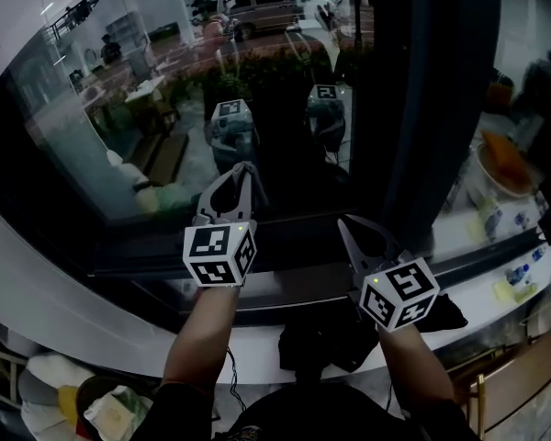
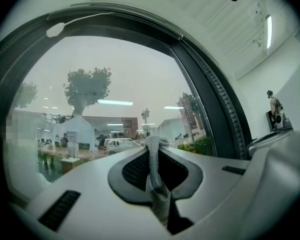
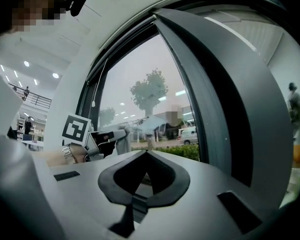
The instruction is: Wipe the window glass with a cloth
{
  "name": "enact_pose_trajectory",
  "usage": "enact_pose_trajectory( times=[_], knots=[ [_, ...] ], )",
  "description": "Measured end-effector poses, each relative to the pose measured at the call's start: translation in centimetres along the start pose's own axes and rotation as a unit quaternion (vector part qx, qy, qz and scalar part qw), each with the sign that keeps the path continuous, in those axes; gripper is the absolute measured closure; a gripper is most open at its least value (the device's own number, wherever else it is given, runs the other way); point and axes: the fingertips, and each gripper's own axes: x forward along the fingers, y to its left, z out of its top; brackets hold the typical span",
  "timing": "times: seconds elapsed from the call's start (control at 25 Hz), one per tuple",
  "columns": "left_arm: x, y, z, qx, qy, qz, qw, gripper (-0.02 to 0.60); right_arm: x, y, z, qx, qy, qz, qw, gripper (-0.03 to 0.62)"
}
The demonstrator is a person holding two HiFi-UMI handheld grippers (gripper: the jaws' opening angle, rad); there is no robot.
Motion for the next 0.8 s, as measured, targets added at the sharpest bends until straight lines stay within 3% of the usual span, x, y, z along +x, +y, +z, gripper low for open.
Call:
enact_pose_trajectory(
  times=[0.2,0.8],
  knots=[
    [-0.7,-0.1,0.2,0.002,-0.005,-0.005,1.0,0.546,-0.6,1.3,0.4,-0.005,0.0,-0.008,1.0,0.568],
    [1.7,-6.3,-0.2,-0.014,-0.001,-0.029,0.9995,0.546,-3.9,-1.9,0.0,-0.003,0.009,-0.018,1.0,0.568]
  ],
)
